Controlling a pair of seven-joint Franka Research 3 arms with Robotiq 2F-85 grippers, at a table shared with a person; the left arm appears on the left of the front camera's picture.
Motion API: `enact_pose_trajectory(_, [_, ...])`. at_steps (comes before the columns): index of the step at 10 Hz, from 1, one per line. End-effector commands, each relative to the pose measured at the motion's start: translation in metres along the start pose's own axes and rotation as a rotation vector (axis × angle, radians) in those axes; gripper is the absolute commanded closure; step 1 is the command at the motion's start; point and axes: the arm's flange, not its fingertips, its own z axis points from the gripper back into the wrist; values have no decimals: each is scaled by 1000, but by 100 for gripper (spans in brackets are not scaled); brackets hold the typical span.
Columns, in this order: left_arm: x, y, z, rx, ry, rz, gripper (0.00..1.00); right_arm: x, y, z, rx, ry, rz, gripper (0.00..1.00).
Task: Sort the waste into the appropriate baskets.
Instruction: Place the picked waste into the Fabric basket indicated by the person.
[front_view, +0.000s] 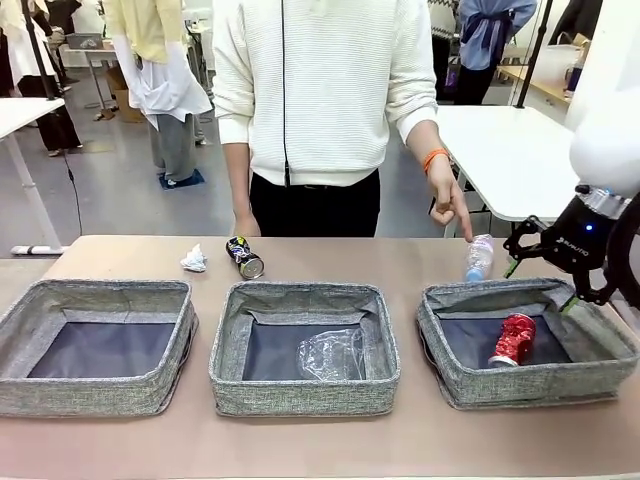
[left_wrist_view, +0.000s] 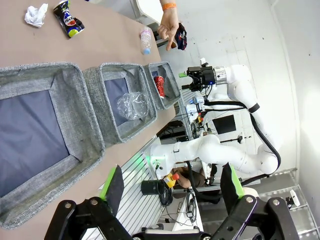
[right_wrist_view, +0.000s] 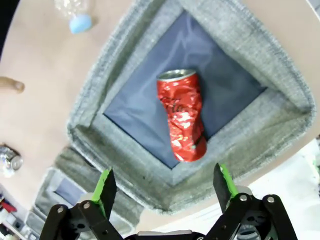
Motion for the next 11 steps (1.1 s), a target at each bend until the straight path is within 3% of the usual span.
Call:
enact_pose_trajectory(1, [0,-2,0,-18,-7,-19,0,-9,5,0,123,48,31,0])
enact_pose_trajectory(2, [0,-2,0,-18,-7,-19,0,-12,16,10,304,227,134,0])
enact_pose_trajectory(4, [0,-2,0,-18,-7,-19,0,-25,41,50,580,407,421,0])
enact_pose_trajectory(5, [0,-2,0,-18,-7,-19,0,-32,53,77,813,654,547,0])
enact_pose_trajectory(6, [0,-2,0,-18,-7,-19,0,-36,58,92,980,788,650,0])
enact_pose_trajectory(8, [0,-2,0,-18,-7,-19,0,-33,53,97,1186,831,622,0])
enact_pose_trajectory(9, [0,-2,0,-18,-7,-19,0,-24,38,89,1311,847,520,0])
enact_pose_trajectory(10, [0,-2,0,-18,-7,-19,0,-17,23,78,1307,841,416,0])
enact_pose_trajectory(11, [0,-2,0,-18,-7,-19,0,-13,4,65,1318,787,460,0])
